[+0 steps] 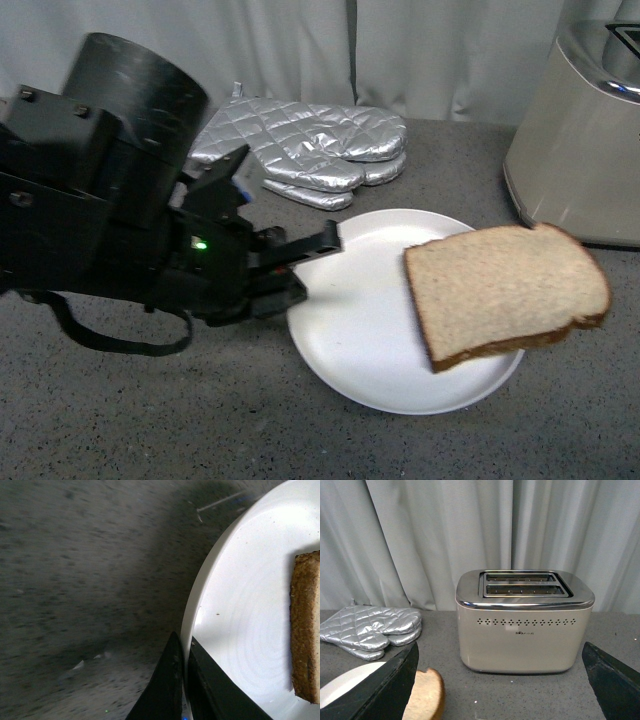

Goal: Put bread into toaster

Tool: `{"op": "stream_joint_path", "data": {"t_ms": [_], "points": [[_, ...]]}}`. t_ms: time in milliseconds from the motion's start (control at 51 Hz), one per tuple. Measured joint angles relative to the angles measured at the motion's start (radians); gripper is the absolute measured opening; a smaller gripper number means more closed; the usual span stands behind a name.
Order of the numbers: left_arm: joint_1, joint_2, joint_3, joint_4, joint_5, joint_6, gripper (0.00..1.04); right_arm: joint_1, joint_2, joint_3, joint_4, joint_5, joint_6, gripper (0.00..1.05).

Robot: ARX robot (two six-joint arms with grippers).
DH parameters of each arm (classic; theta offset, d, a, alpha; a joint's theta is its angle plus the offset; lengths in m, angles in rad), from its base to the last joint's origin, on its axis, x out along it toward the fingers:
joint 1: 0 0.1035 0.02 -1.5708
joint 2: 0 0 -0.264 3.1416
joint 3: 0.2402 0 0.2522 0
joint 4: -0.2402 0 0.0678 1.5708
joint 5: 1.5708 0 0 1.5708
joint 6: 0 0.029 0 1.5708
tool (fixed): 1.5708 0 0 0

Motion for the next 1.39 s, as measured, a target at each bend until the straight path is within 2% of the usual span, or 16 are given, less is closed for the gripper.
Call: {"op": "stream_joint_path", "data": {"t_ms": [177,196,314,392,491,589,785,883,922,962,1060,1079,1138,1236,1315,1393], "points": [[-0.118,0.079,0.076,0.019,-0.044,-0.085,0.04,0.000,0.000,0.000,0.000,0.000,0.000,0.95],[-0.167,0.138,0.115,0.019,-0.075,-0.125,0.04,0.000,0.000,0.000,0.000,0.000,0.000,0.95],[-0.183,0.160,0.139,0.016,-0.087,-0.150,0.04,0.000,0.000,0.000,0.000,0.000,0.000,0.95],[-0.185,0.166,0.156,0.004,-0.085,-0.170,0.11,0.000,0.000,0.000,0.000,0.000,0.000,0.95],[-0.177,0.165,0.166,-0.014,-0.104,-0.183,0.28,0.000,0.000,0.000,0.000,0.000,0.000,0.95],[-0.159,0.146,0.148,-0.004,-0.101,-0.191,0.40,0.000,0.000,0.000,0.000,0.000,0.000,0.95],[-0.013,-0.022,-0.016,0.071,-0.072,-0.190,0.70,0.000,0.000,0.000,0.000,0.000,0.000,0.95],[0.206,-0.246,-0.193,0.058,-0.015,-0.136,0.93,0.000,0.000,0.000,0.000,0.000,0.000,0.95],[0.272,-0.299,-0.241,0.048,-0.007,-0.116,0.97,0.000,0.000,0.000,0.000,0.000,0.000,0.95],[0.321,-0.326,-0.299,0.123,-0.047,-0.050,0.94,0.000,0.000,0.000,0.000,0.000,0.000,0.95],[0.426,-0.497,-0.595,0.579,-0.302,0.190,0.72,0.000,0.000,0.000,0.001,-0.003,0.000,0.95],[0.430,-0.579,-0.652,0.592,-0.327,0.237,0.69,0.000,0.000,0.000,0.000,-0.003,0.000,0.95],[0.430,-0.951,-0.772,0.374,-0.340,0.370,0.56,-0.001,0.004,0.000,0.000,-0.004,0.000,0.95],[0.428,-1.459,-0.823,-0.072,-0.337,0.443,0.40,-0.001,0.000,0.000,0.001,0.000,0.000,0.95],[0.426,-1.806,-0.823,-0.264,-0.336,0.470,0.27,-0.001,0.000,0.000,0.000,0.000,0.000,0.95],[0.425,-1.998,-0.822,-0.315,-0.338,0.483,0.15,-0.001,0.000,0.000,0.000,0.001,0.000,0.95]]}}
